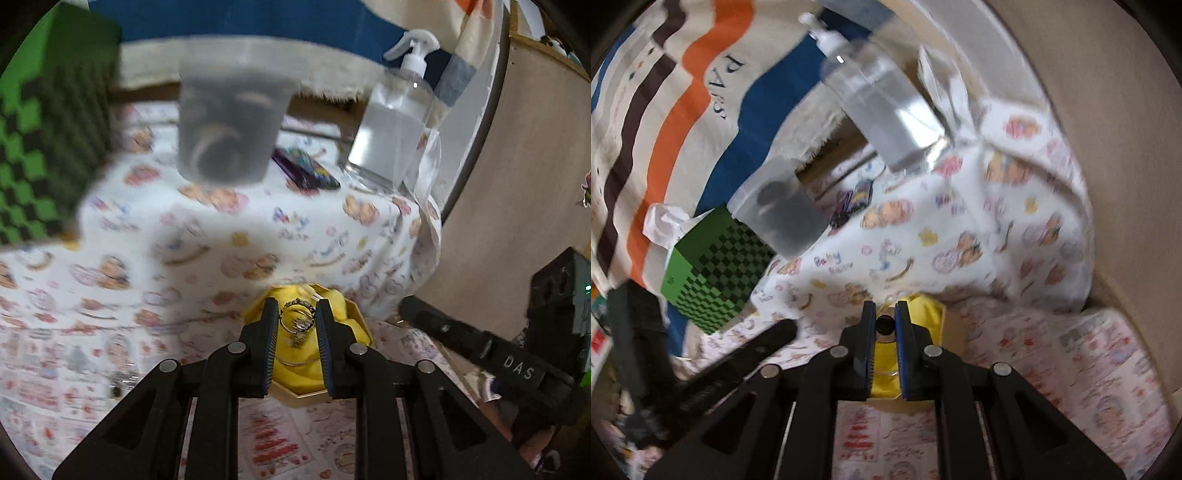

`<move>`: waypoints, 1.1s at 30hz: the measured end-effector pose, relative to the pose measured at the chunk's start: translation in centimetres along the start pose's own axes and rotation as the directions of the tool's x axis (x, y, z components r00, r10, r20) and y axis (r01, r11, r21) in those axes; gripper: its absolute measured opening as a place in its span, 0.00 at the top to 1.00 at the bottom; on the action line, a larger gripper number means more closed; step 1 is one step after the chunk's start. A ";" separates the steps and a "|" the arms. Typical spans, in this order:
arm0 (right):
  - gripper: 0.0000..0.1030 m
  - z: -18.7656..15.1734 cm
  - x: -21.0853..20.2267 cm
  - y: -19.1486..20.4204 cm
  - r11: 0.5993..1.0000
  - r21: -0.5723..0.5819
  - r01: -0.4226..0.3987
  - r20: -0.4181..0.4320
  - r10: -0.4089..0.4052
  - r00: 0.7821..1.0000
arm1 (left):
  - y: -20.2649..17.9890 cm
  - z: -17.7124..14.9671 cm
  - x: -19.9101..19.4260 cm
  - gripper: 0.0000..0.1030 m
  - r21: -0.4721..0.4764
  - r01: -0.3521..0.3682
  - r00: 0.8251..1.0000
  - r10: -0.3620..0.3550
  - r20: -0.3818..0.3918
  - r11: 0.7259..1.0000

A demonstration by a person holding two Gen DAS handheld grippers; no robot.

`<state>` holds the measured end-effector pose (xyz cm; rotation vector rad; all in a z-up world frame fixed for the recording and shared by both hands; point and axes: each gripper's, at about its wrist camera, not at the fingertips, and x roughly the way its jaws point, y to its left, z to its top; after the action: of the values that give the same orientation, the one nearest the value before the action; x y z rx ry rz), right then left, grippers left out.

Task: Organize jewelry
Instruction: 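Carry the ring and red pendant over the yellow box and open both tools, then move the left tool to the small silver charm and close on it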

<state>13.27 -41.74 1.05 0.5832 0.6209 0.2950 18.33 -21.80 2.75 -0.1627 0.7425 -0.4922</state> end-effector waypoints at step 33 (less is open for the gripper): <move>0.66 -1.3 1.7 1.0 0.994 -0.055 0.099 -0.016 -0.100 0.995 | 3.9 -2.3 -5.0 0.58 0.053 -0.112 0.985 0.104 0.141 0.992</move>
<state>13.70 -39.63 0.02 0.4967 0.6565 0.2232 15.05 -15.86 2.93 -0.0977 0.5970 -0.3959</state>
